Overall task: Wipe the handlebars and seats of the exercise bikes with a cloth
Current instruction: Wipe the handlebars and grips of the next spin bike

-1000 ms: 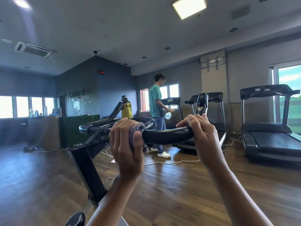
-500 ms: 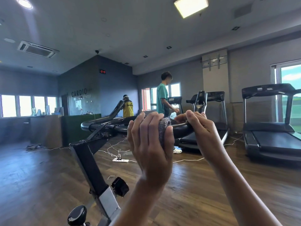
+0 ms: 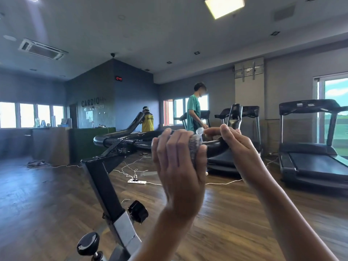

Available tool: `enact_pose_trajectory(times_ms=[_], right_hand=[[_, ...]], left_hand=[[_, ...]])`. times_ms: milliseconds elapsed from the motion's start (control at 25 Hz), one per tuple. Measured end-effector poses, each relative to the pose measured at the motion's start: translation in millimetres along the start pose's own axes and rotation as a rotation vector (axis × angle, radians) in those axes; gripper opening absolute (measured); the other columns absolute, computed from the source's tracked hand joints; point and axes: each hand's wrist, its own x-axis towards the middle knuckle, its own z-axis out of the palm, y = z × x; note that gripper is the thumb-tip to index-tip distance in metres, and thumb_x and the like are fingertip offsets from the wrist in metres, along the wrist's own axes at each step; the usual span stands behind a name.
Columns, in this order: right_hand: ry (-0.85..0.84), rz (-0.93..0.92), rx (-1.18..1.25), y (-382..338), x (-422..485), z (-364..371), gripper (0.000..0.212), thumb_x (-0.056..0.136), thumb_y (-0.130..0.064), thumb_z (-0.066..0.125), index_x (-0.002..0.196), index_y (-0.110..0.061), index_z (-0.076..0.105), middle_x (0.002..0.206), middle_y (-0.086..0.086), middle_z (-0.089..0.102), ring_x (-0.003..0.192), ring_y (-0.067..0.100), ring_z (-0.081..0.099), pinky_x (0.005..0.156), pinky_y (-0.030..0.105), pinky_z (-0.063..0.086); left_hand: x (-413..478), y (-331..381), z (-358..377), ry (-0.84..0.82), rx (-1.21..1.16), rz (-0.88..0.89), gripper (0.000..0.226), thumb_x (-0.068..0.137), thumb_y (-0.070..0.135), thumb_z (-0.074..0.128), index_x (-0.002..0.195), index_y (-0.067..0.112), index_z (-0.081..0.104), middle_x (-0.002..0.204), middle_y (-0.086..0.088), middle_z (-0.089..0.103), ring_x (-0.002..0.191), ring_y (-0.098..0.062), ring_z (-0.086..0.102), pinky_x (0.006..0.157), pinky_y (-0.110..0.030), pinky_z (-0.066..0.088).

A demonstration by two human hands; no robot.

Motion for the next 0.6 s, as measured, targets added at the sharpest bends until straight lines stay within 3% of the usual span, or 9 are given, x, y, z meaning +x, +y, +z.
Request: enact_pose_trajectory(times_ms=[40,120,200,240,320,400,440,520,600], right_hand=[[0.010,0.010,0.043,-5,-2,-1,0.039,0.101,-0.045,0.041,0.107,-0.024,0.073,0.119,-0.006,0.071,0.115,0.000,0.059,0.115,0.036,0.030],[0.160,-0.015,0.125,-18,-13,-2,0.026,0.101,-0.038,0.048,0.110,-0.026,0.070,0.117,-0.006,0.069,0.101,-0.002,0.063,0.088,0.022,0.048],[0.425,-0.143,0.053,-38,-39,3,0.018,0.101,-0.027,0.051,0.107,-0.026,0.068,0.111,-0.004,0.065,0.087,-0.003,0.061,0.075,0.017,0.048],[0.484,-0.233,-0.021,-49,-54,11,0.019,0.101,-0.025,0.049,0.107,-0.025,0.067,0.112,-0.007,0.064,0.091,-0.004,0.060,0.079,0.014,0.047],[0.395,-0.363,-0.154,-63,-75,38,0.025,0.103,-0.030,0.043,0.117,-0.029,0.063,0.122,-0.016,0.061,0.114,-0.006,0.055,0.095,0.011,0.042],[0.233,-0.299,-0.260,-62,-81,67,0.044,0.104,-0.046,0.027,0.136,-0.033,0.054,0.145,-0.022,0.048,0.139,-0.006,0.035,0.116,0.026,0.032],[0.224,-0.247,-0.364,-56,-79,79,0.054,0.103,-0.050,0.020,0.144,-0.031,0.049,0.155,-0.020,0.038,0.147,-0.003,0.022,0.122,0.035,0.024],[0.341,-0.233,-0.619,-44,-72,94,0.059,0.104,-0.052,0.018,0.149,-0.023,0.045,0.163,-0.006,0.028,0.154,0.011,0.006,0.123,0.043,0.010],[0.423,-0.263,-0.745,-33,-64,105,0.057,0.102,-0.056,0.030,0.147,-0.025,0.046,0.162,0.002,0.030,0.155,0.020,0.004,0.122,0.048,0.007]], left_hand=[[0,11,1,-0.051,0.057,0.046,0.040,0.103,0.039,0.042,0.121,0.008,0.058,0.122,-0.012,0.064,0.126,-0.028,0.049,0.112,-0.053,0.035],[-1,29,-3,-0.170,0.145,0.126,0.045,0.103,0.040,0.039,0.128,0.008,0.060,0.130,-0.010,0.062,0.131,-0.027,0.048,0.116,-0.049,0.030],[1,34,-14,-0.243,0.042,0.088,0.053,0.106,0.040,0.026,0.143,0.009,0.049,0.149,-0.007,0.050,0.143,-0.023,0.038,0.120,-0.046,0.024],[0,31,-19,-0.252,-0.087,0.055,0.052,0.107,0.037,0.022,0.149,0.012,0.040,0.157,-0.001,0.039,0.147,-0.019,0.032,0.121,-0.046,0.023],[3,23,-32,-0.247,-0.431,-0.055,0.047,0.107,0.025,0.027,0.154,0.021,0.027,0.160,0.019,0.026,0.147,-0.009,0.031,0.118,-0.044,0.033],[10,16,-46,-0.224,-0.723,-0.240,0.050,0.103,0.009,0.037,0.151,0.025,0.033,0.155,0.028,0.032,0.140,0.001,0.039,0.110,-0.025,0.041],[15,13,-55,-0.213,-0.933,-0.401,0.049,0.100,0.010,0.037,0.146,0.025,0.039,0.151,0.023,0.042,0.137,0.001,0.044,0.106,-0.018,0.042],[27,6,-68,-0.227,-1.286,-0.680,0.046,0.095,0.021,0.035,0.140,0.022,0.048,0.141,0.008,0.059,0.131,-0.008,0.054,0.106,-0.020,0.043],[40,-1,-73,-0.231,-1.299,-0.721,0.043,0.094,0.028,0.036,0.132,0.019,0.055,0.132,0.000,0.066,0.126,-0.014,0.059,0.107,-0.028,0.046]])
